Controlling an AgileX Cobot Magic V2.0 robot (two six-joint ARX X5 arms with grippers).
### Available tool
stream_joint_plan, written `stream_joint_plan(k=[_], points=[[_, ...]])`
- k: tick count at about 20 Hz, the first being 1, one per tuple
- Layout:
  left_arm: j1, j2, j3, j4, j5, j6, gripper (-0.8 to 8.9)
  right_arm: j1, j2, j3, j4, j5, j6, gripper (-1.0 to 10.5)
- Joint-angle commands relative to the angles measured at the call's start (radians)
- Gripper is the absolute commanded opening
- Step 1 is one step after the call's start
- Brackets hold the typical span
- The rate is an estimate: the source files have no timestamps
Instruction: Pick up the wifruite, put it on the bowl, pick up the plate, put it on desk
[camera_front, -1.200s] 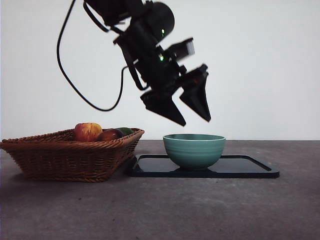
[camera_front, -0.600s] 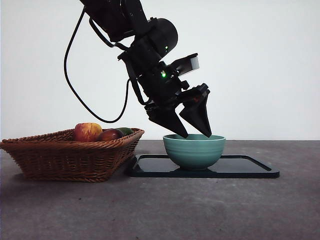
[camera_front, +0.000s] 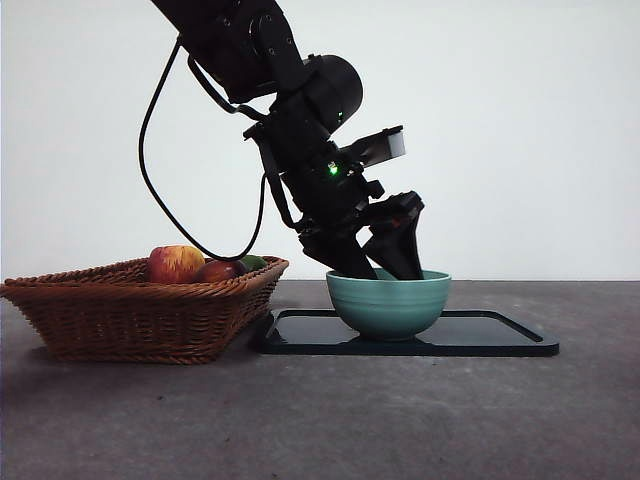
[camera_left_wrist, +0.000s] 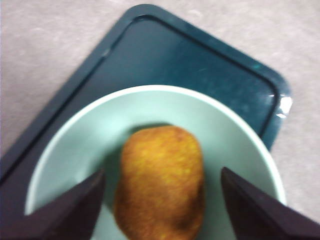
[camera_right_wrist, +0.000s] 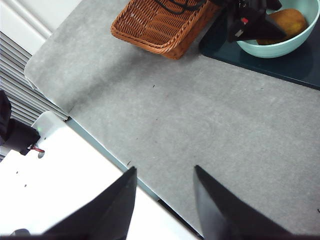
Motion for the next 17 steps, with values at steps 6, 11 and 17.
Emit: stream_joint_plan(k=[6,11,17], points=[[-0.025,0.033,0.029,-0.013,-0.008,0.034,2.79,0.006,0.001,0.011,0.016,0.002,0.010,1.8],[-0.043,0.034,0.029,-0.029,-0.054,0.058,2.75,0.006,0.001,0.011,0.015,0.002,0.010,1.8],[-0.044,0.034,0.036,-0.024,-0.060,0.056,1.41,0.006,0.001,0.011,0.015,0.002,0.010,1.8]])
